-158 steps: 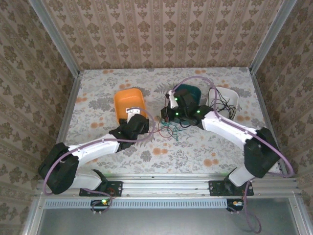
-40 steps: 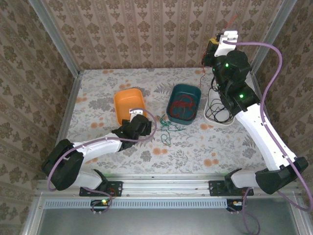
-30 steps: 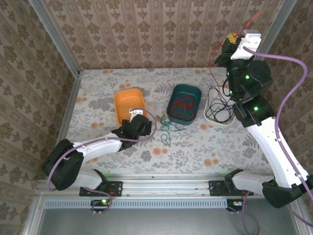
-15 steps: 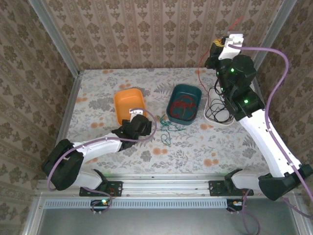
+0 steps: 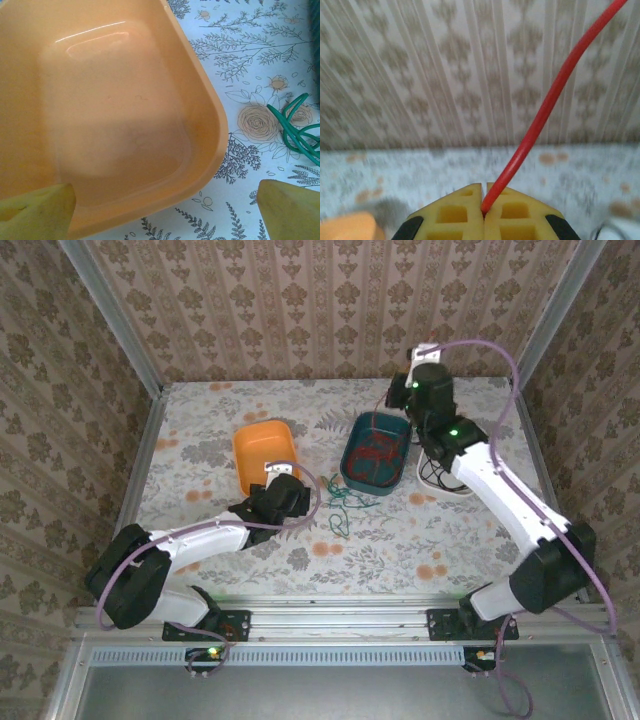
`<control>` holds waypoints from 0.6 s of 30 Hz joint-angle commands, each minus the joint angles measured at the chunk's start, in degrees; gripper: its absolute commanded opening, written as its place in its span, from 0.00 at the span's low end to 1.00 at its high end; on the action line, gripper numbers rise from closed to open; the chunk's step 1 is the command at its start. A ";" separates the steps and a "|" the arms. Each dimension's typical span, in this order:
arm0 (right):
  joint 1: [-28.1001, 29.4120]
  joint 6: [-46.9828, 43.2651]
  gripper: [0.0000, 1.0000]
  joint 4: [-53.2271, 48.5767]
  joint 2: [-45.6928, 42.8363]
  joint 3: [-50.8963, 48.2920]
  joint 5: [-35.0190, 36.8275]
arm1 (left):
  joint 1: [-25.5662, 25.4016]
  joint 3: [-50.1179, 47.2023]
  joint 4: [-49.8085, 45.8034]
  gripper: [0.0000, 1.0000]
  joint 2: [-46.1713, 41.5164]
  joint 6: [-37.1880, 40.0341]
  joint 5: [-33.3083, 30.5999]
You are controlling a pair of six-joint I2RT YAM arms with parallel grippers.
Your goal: Untangle the cables
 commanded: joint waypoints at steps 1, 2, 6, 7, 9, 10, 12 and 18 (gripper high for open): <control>0.35 7.41 0.00 -4.99 3.46 -3.97 -2.16 | -0.44 0.01 0.76 0.95 -0.53 -0.66 -0.78; 0.36 8.44 0.00 -4.95 4.25 -4.92 -2.46 | -0.43 -0.01 0.68 0.95 -0.58 -0.64 -0.78; 0.40 11.11 0.00 -5.32 8.09 -6.41 -1.62 | -0.44 -0.01 0.16 0.95 -0.84 -0.62 -0.86; 0.35 11.42 0.00 -5.45 8.96 -6.26 -1.03 | -0.39 -0.08 0.06 0.95 -0.93 -0.70 -0.87; 0.35 11.54 0.00 -6.17 11.64 -5.11 0.22 | -0.42 -0.11 -0.09 0.95 -1.11 -0.82 -0.92; 0.36 11.48 0.00 -6.24 12.87 -4.49 0.53 | -0.39 -0.14 -0.31 0.95 -1.20 -0.90 -0.92; 0.35 11.21 0.00 -6.73 15.93 -2.87 0.57 | -0.43 0.14 -0.95 0.95 -1.37 -1.09 -1.33; -0.08 12.13 0.04 -9.64 24.15 2.84 -0.68 | 0.90 3.42 -7.85 0.95 -3.73 -4.25 -4.07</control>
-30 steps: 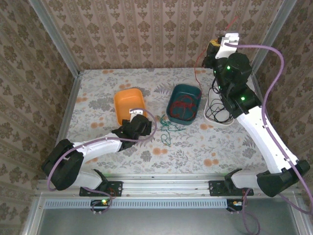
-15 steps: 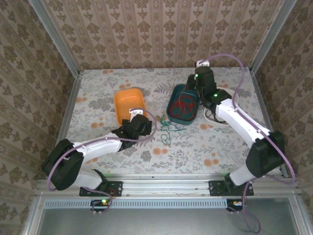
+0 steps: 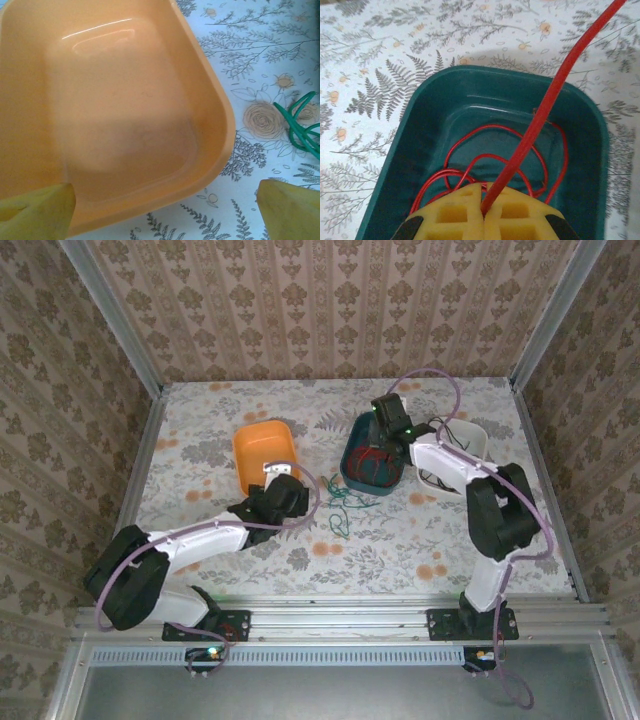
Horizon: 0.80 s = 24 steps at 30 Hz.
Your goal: Untangle the cables
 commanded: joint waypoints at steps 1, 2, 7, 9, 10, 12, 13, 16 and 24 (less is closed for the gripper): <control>-0.31 2.03 0.08 -3.25 2.96 3.28 -0.65 | 1.48 4.21 -7.60 0.95 -3.59 -4.46 -3.96; -0.44 2.23 0.14 -3.48 3.25 3.79 -1.80 | 2.66 5.29 -10.33 0.95 -4.49 -5.89 -4.63; -0.66 2.43 0.57 -6.20 1.03 5.13 -2.79 | 13.31 9.69 -22.09 0.95 -7.24 -11.10 -1.82; -0.68 2.43 0.71 -5.67 -1.64 3.76 -2.37 | 18.90 10.27 -23.09 0.95 -7.09 -11.17 1.86; -0.70 2.51 0.75 -5.48 -2.92 3.09 -2.13 | 20.21 10.22 -22.84 0.95 -6.91 -10.59 2.64; -0.66 2.45 0.81 -5.11 -6.14 1.47 -1.97 | 25.02 10.32 -21.28 0.95 -5.71 -8.58 5.98; -0.70 2.43 0.82 -5.04 -7.58 0.72 -1.80 | 26.40 10.36 -20.37 0.95 -4.99 -7.61 7.90; -0.70 2.18 0.82 -3.71 -12.76 -2.59 -2.54 | 29.47 11.21 -18.94 0.95 -1.73 -6.05 12.59; -0.70 2.69 0.80 -2.84 -24.19 -9.43 -6.02 | 30.82 13.77 -12.71 0.79 9.53 0.35 18.64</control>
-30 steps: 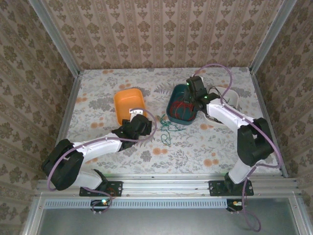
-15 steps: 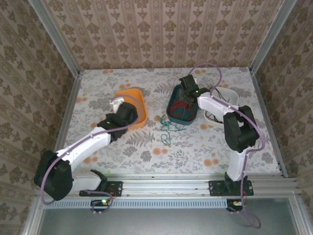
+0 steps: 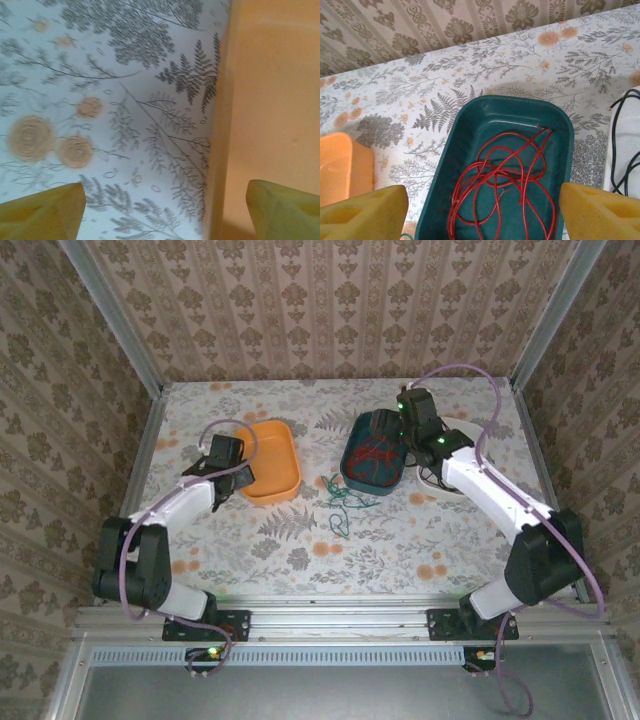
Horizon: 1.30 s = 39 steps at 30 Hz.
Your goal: Untangle the cables
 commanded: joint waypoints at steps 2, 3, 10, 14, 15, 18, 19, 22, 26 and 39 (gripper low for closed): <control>-0.06 1.01 0.80 -0.21 -4.62 -3.12 -2.57 | 0.25 4.25 3.26 0.68 5.97 5.66 4.96; -0.05 1.09 0.79 -0.45 -5.97 -3.53 -2.83 | 0.12 5.68 2.71 0.64 7.91 6.33 5.19; 0.27 1.94 0.78 -3.04 -11.80 -7.66 -5.04 | -2.30 17.03 0.33 0.31 19.80 10.72 6.55; 0.59 1.62 0.76 -3.24 -13.64 -11.47 -10.29 | -3.95 25.43 -0.81 0.16 26.48 9.85 7.67; 0.80 1.07 0.76 -3.20 -13.74 -12.21 -12.33 | -4.28 27.38 -1.24 0.15 27.76 9.46 7.47; 2.18 -1.85 0.75 -3.40 -12.80 -14.54 -21.83 | -5.16 34.72 -2.43 0.16 32.22 9.99 7.17; 2.97 -2.49 0.75 -4.07 -11.97 -14.75 -23.96 | -5.43 37.06 -3.18 0.17 33.41 10.41 6.92; 7.41 -5.21 0.73 -6.46 -8.02 -14.67 -27.27 | -6.28 43.17 -4.96 0.35 35.73 12.50 5.84; 12.45 -6.65 0.66 -7.95 0.01 -12.92 -27.15 | -7.43 43.81 -5.10 0.60 33.41 14.69 3.45; 13.12 -8.47 0.39 -10.76 19.44 -6.59 -26.47 | -17.70 9.35 -0.40 0.76 4.25 8.72 0.38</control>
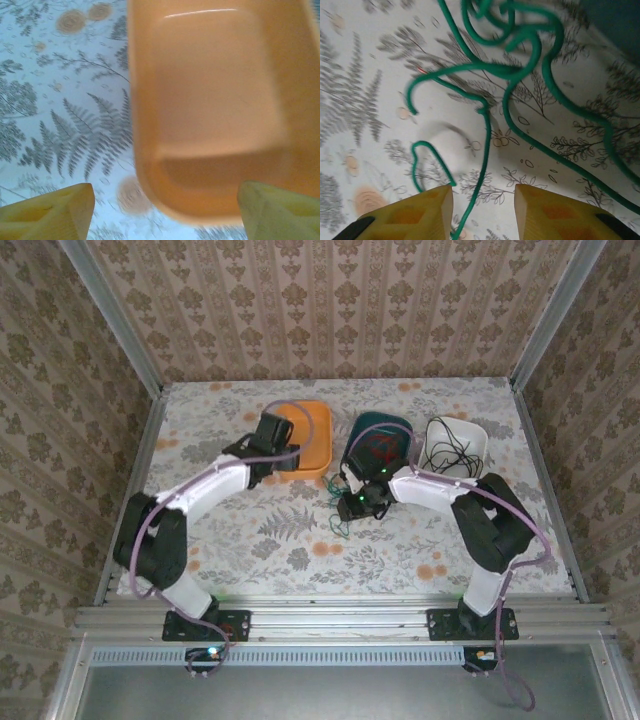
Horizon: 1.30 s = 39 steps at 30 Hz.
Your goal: Untangle the cables
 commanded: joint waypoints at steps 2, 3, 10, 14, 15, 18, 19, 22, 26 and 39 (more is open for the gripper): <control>-0.01 -0.87 0.38 -1.58 1.92 0.60 -1.14 | -2.72 -7.38 1.17 0.77 -3.47 -4.75 0.07; -0.01 -0.81 0.37 -1.47 2.21 0.33 -1.14 | -3.13 -8.77 1.97 0.77 -4.51 -5.62 0.95; 0.00 -1.48 0.12 1.29 1.22 -2.77 -4.22 | -3.20 -15.30 11.11 0.80 -10.30 -5.65 8.13; -0.02 -2.96 0.02 2.60 -2.95 -4.47 -7.03 | -2.80 -15.83 14.52 0.82 -11.57 -3.91 15.33; -0.02 -3.46 0.01 2.75 -4.48 -4.99 -7.91 | -2.72 -15.76 15.05 0.82 -11.68 -3.22 17.43; -0.02 -5.04 0.01 2.15 -8.66 -6.18 -9.84 | -2.71 -15.68 16.54 0.82 -12.20 -0.76 25.50; -0.02 -5.41 0.01 1.62 -9.59 -6.27 -10.36 | -2.80 -15.59 16.48 0.83 -12.42 -0.41 27.04; -0.11 -5.85 0.01 0.56 -12.59 -6.39 -10.63 | -2.80 -16.25 17.43 0.83 -13.31 0.22 31.96; -2.16 -2.71 0.01 1.87 -15.42 -6.33 -8.97 | -2.80 -18.30 21.21 0.84 -15.05 0.07 39.63; -8.63 9.57 0.00 9.94 -18.32 -3.26 -18.59 | -3.93 -20.38 28.76 0.80 -15.20 -1.74 46.75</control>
